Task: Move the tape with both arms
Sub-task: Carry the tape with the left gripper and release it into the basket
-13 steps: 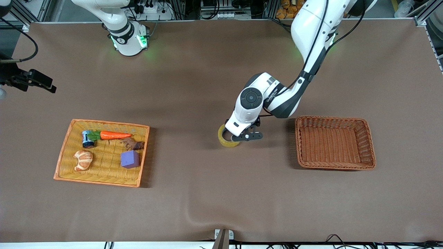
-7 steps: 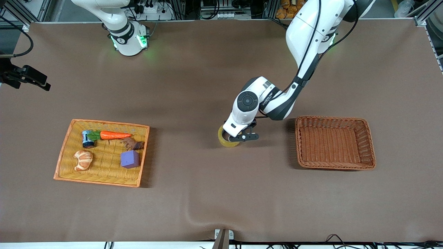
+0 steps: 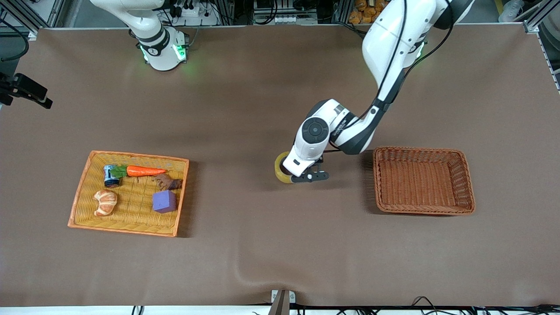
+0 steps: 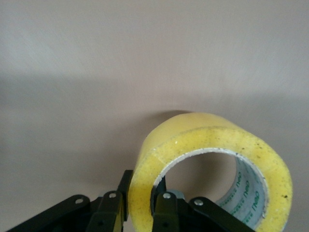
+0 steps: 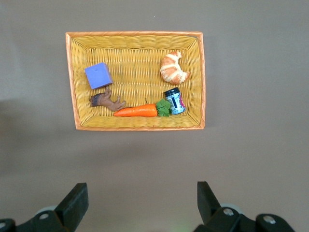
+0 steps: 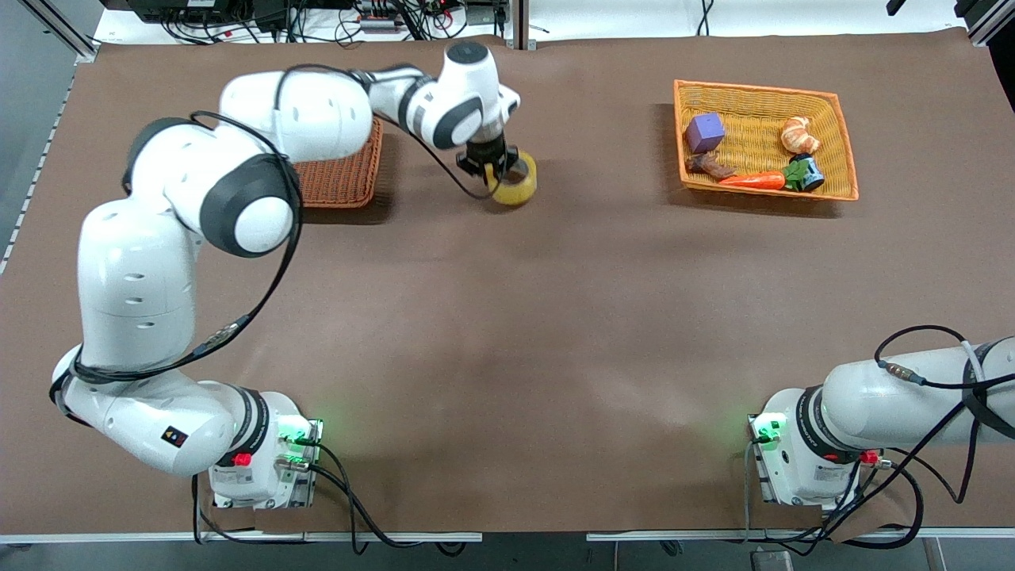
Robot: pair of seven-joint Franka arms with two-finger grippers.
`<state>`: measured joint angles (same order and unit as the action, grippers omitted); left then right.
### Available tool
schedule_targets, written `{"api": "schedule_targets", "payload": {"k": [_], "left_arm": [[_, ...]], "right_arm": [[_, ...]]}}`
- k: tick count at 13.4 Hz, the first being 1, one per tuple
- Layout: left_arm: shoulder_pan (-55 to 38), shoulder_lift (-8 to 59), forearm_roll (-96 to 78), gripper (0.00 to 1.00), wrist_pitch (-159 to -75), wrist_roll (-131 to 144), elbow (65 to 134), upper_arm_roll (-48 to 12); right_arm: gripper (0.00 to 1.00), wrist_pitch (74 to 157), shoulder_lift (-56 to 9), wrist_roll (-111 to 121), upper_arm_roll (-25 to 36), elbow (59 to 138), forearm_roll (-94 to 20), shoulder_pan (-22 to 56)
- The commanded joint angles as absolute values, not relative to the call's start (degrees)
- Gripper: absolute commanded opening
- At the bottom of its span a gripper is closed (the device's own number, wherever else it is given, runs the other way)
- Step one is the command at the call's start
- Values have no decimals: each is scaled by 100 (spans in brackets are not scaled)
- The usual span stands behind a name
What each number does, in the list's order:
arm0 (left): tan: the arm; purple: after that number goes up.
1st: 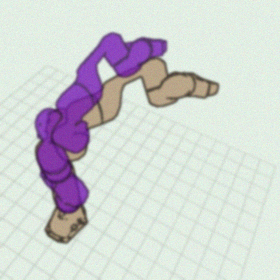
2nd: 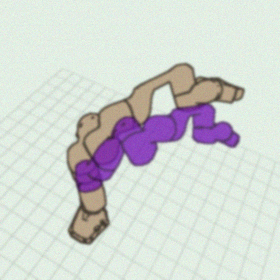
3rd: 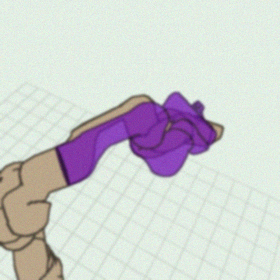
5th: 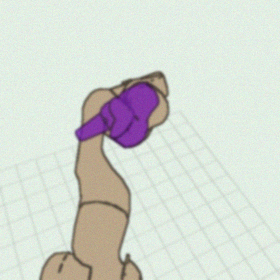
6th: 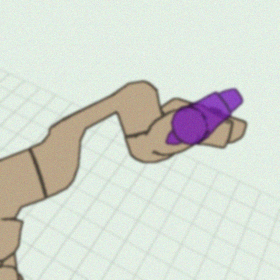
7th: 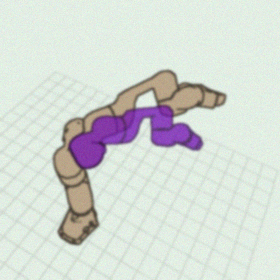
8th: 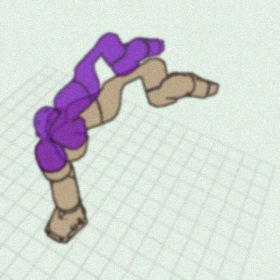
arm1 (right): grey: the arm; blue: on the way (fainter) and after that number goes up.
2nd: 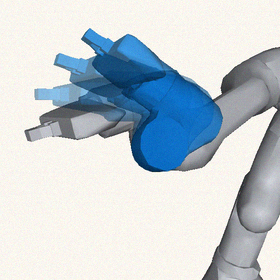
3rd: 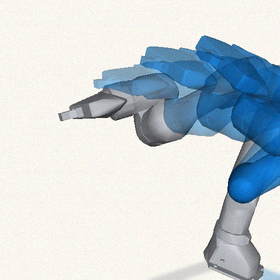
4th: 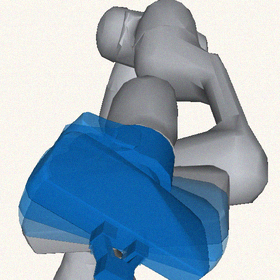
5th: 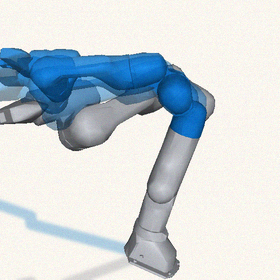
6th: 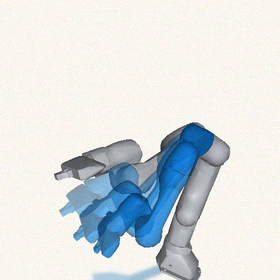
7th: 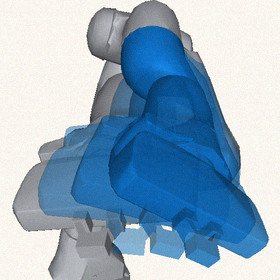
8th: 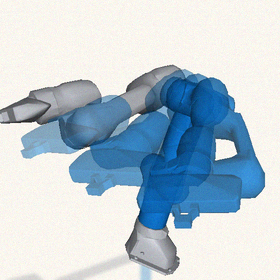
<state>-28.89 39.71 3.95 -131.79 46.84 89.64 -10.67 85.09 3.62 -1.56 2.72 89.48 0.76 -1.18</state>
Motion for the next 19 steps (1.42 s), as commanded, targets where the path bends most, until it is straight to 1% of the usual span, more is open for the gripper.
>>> {"api": "schedule_targets", "payload": {"k": [1, 2, 4, 5, 7, 9, 11, 12, 14, 17, 18, 19], "left_arm": [[-2025, 2719, 466, 0, -12370, 4265, 9210, -1238], [-1691, 2429, 457, 0, -11862, 3932, 9237, -1248], [-979, 2137, 396, 0, -11077, 2958, 9263, -1257], [-619, 2084, 230, 0, -10935, 2692, 9377, -1248], [-99, 2065, 202, 0, -10977, 2436, 9684, -1239], [297, 2013, 264, 0, -11187, 2382, 10157, -1231], [693, 2004, 264, 0, -11424, 2320, 10563, -1230], [842, 2030, 290, 0, -11678, 2294, 10765, -1230], [1019, 2161, 509, 0, -12109, 2285, 10933, -1230], [1239, 2311, 877, 0, -13171, 2268, 11538, -1230], [1239, 2364, 1027, 14, -13253, 2268, 11566, -1230], [1239, 2338, 1072, 72, -13245, 2311, 11532, -1230]], "right_arm": [[100, 8437, 229, -193, 272, 8842, 115, -35], [100, 8446, 229, -193, 272, 8833, 97, -61], [100, 8446, 220, -202, 281, 8842, 88, -53], [100, 8455, 211, -202, 281, 8842, 88, -44], [100, 8464, 211, -193, 281, 8842, -51, -70], [100, 8516, 220, -97, 316, 8833, -342, -166], [100, 8517, 220, 331, 316, 8833, -343, -228], [100, 8517, 220, 534, 316, 8842, -343, -246], [100, 8517, 220, 527, 316, 8842, -352, -264], [100, 8517, 220, 501, 308, 8842, -317, -246], [100, 8517, 211, 501, 308, 8842, -308, -246], [100, 8508, 220, 501, 308, 8842, -308, -255]]}}
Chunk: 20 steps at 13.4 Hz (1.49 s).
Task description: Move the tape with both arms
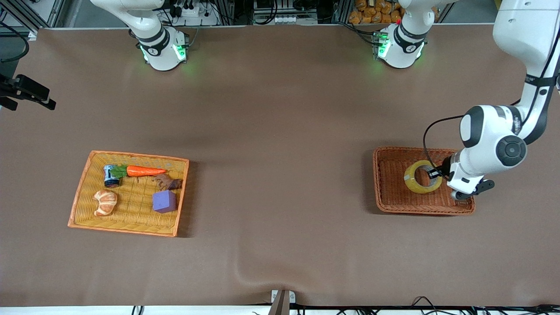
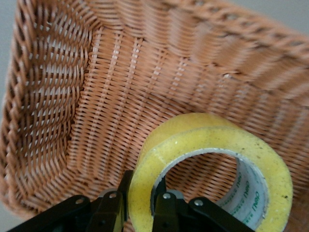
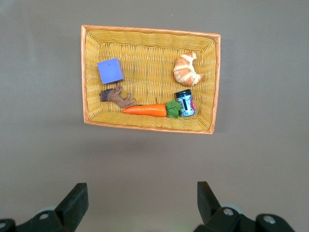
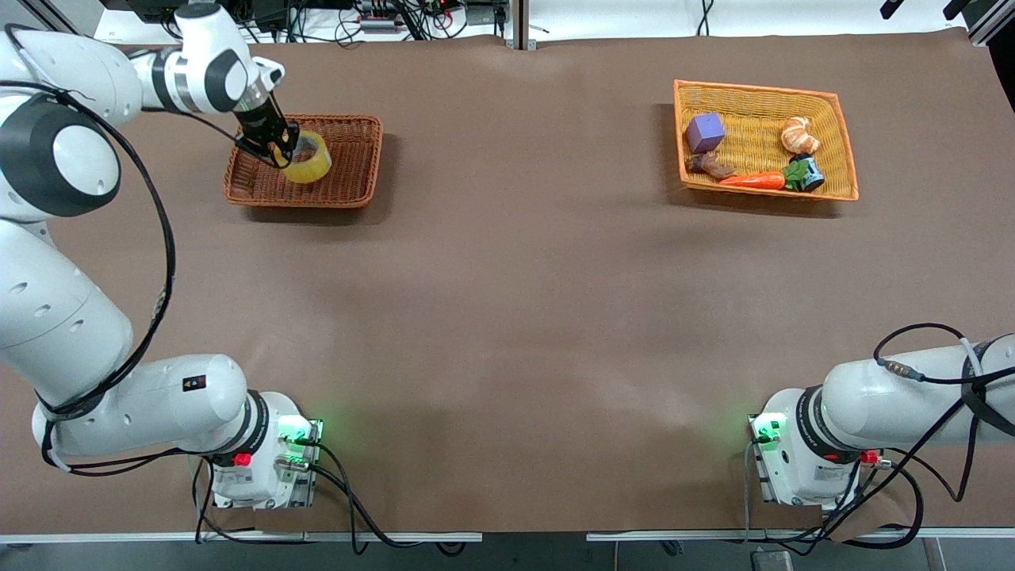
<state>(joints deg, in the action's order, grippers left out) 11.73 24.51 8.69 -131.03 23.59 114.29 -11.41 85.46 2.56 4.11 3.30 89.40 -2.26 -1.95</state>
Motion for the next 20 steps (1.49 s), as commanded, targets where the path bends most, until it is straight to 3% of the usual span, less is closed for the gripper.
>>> {"api": "schedule_targets", "payload": {"k": [1, 4, 8, 12, 20], "left_arm": [[1222, 2216, 1081, 100, -13210, 2381, 11523, -1239], [1152, 1515, 1081, 100, -12930, 2347, 11304, -1274], [1178, 302, 1081, 100, -11658, 1874, 10821, -1722], [1178, 176, 460, 100, -10057, 1601, 9538, -1907], [1239, -289, 177, 100, -9729, 1152, 9483, -1916]], "right_arm": [[100, 8508, 220, 510, 308, 8833, -282, -255], [100, 8499, 211, 562, 308, 8842, -264, -246], [100, 8481, 211, 563, 308, 8842, -264, -255], [100, 8481, 132, 562, 308, 8833, -255, -281], [100, 8464, 141, 545, 316, 8763, -255, -273]]}}
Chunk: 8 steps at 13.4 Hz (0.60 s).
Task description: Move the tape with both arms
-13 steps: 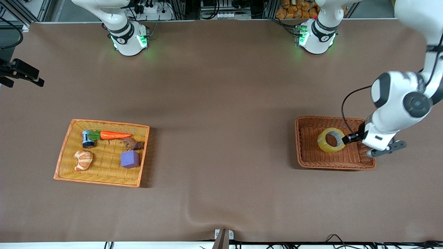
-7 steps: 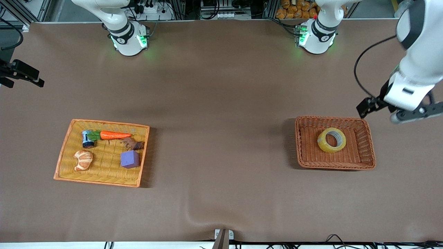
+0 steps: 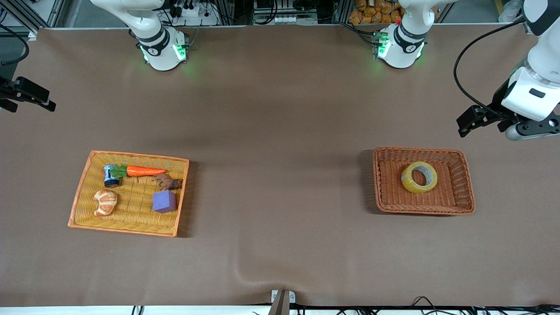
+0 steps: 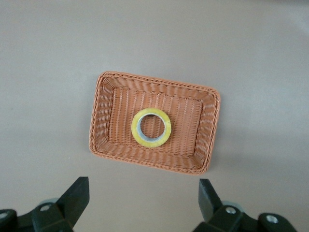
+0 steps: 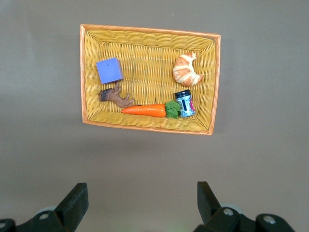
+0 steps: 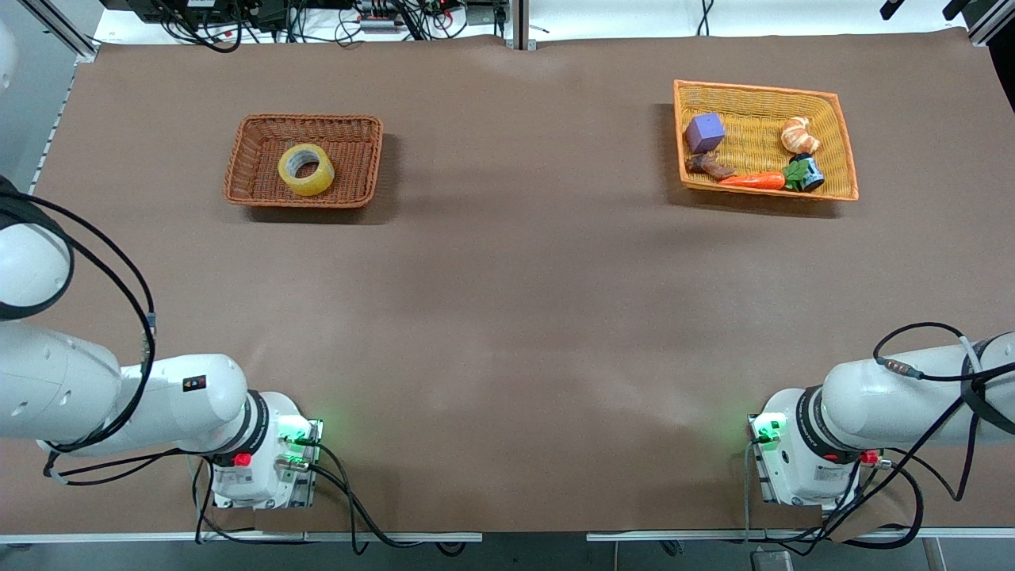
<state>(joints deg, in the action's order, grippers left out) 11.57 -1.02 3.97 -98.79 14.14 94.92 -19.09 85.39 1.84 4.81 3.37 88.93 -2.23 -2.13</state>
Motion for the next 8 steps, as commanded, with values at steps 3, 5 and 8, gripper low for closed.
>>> {"api": "schedule_targets", "payload": {"k": [3, 5, 8], "left_arm": [[873, -466, -237, 100, -9651, 1002, 9527, -1514], [240, -422, -229, 100, -9396, 1002, 9492, -891], [-42, -160, -185, 100, -9378, 783, 9388, -687]], "right_arm": [[100, 8455, 141, 545, 316, 8754, -255, -272], [100, 8455, 141, 545, 316, 8754, -255, -272], [100, 8455, 141, 545, 308, 8754, -255, -272]]}}
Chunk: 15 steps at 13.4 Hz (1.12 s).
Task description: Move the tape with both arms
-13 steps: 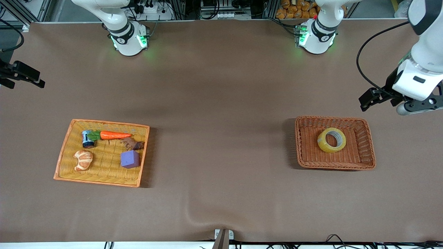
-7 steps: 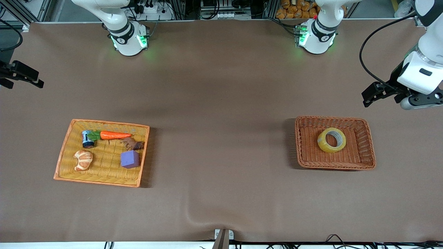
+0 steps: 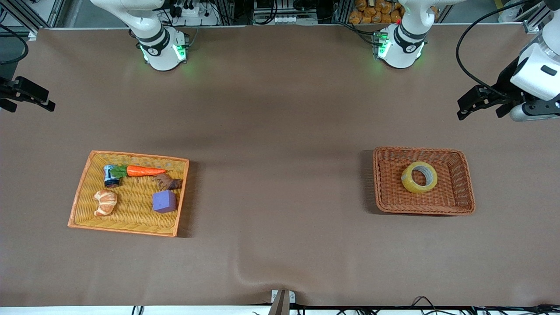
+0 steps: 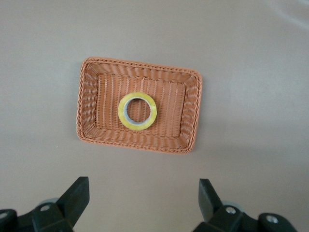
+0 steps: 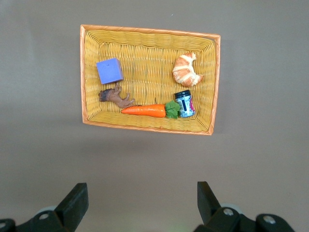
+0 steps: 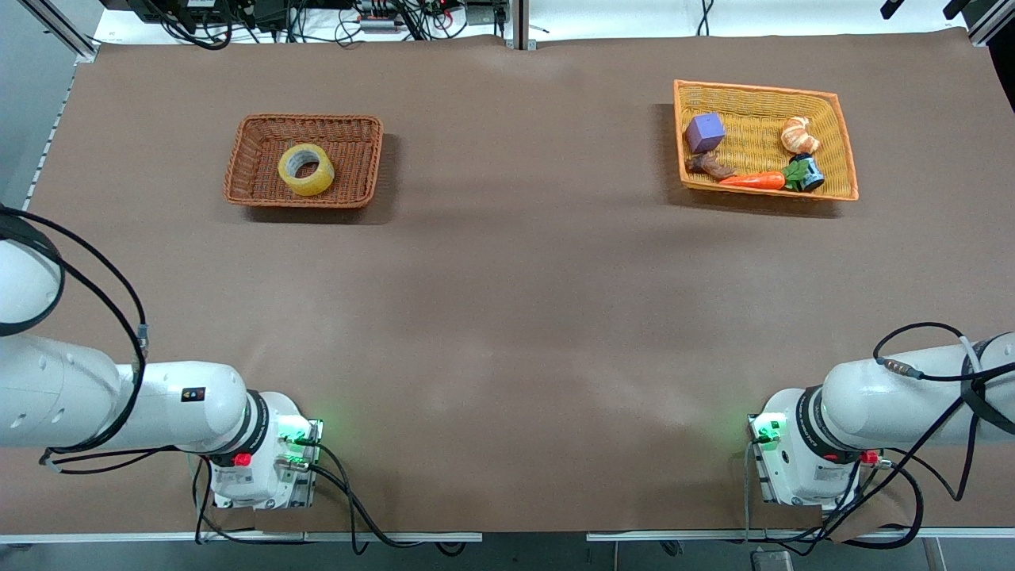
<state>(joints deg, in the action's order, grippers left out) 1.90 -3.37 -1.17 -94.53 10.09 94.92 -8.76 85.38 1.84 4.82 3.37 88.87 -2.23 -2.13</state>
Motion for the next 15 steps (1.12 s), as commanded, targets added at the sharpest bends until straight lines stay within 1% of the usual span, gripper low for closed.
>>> {"api": "schedule_targets", "payload": {"k": [1, 2, 4, 15], "left_arm": [[-244, -63, -176, 100, -9230, 747, 9108, -451], [-420, 112, -167, 100, -8933, 712, 8923, -283], [-702, 263, -167, 100, -8658, 729, 8527, -54], [-668, 141, 9, 100, -8499, 642, 8499, -62]], "right_arm": [[100, 8455, 141, 545, 308, 8763, -255, -272], [100, 8455, 141, 545, 316, 8763, -255, -272], [100, 8455, 141, 536, 316, 8763, -255, -272], [100, 8455, 132, 519, 308, 8763, -255, -272]]}}
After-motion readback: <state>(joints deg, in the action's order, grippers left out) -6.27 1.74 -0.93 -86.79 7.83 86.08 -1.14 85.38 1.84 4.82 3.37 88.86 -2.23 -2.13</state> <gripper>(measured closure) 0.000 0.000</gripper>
